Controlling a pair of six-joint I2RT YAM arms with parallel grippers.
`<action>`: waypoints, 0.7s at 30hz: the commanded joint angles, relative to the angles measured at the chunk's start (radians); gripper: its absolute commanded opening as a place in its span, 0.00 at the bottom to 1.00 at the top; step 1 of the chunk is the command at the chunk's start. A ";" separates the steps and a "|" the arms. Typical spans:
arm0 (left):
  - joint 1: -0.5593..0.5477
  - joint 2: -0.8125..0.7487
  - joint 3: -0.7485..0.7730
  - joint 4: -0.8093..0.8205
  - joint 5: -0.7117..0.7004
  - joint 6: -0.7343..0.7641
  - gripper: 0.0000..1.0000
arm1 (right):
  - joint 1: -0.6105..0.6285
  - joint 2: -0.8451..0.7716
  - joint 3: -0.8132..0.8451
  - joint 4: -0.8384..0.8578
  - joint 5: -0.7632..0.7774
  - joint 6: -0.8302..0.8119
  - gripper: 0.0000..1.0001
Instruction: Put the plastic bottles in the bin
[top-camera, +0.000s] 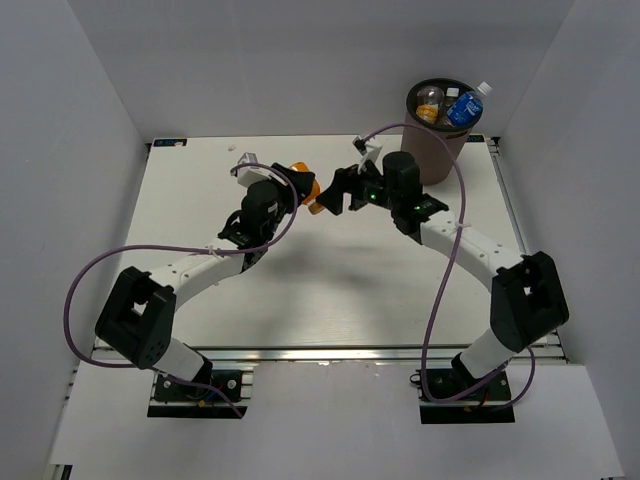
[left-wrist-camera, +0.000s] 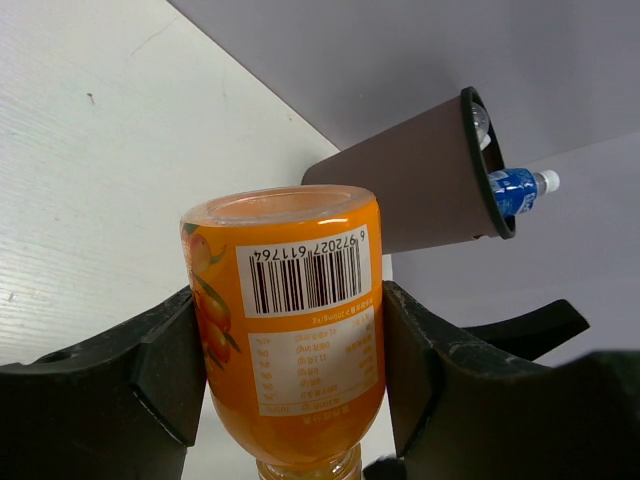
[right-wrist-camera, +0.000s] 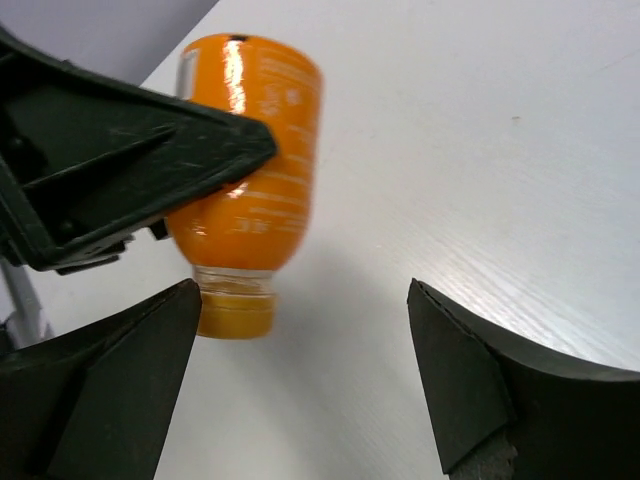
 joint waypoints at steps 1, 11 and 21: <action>-0.004 -0.059 0.032 0.002 -0.014 0.003 0.32 | -0.047 -0.093 0.083 -0.055 0.049 -0.110 0.89; -0.006 -0.041 0.048 0.041 0.055 -0.003 0.32 | -0.064 -0.051 0.117 -0.121 -0.133 -0.144 0.89; -0.029 -0.023 0.053 0.067 0.054 -0.009 0.33 | -0.056 0.035 0.175 -0.138 -0.217 -0.121 0.86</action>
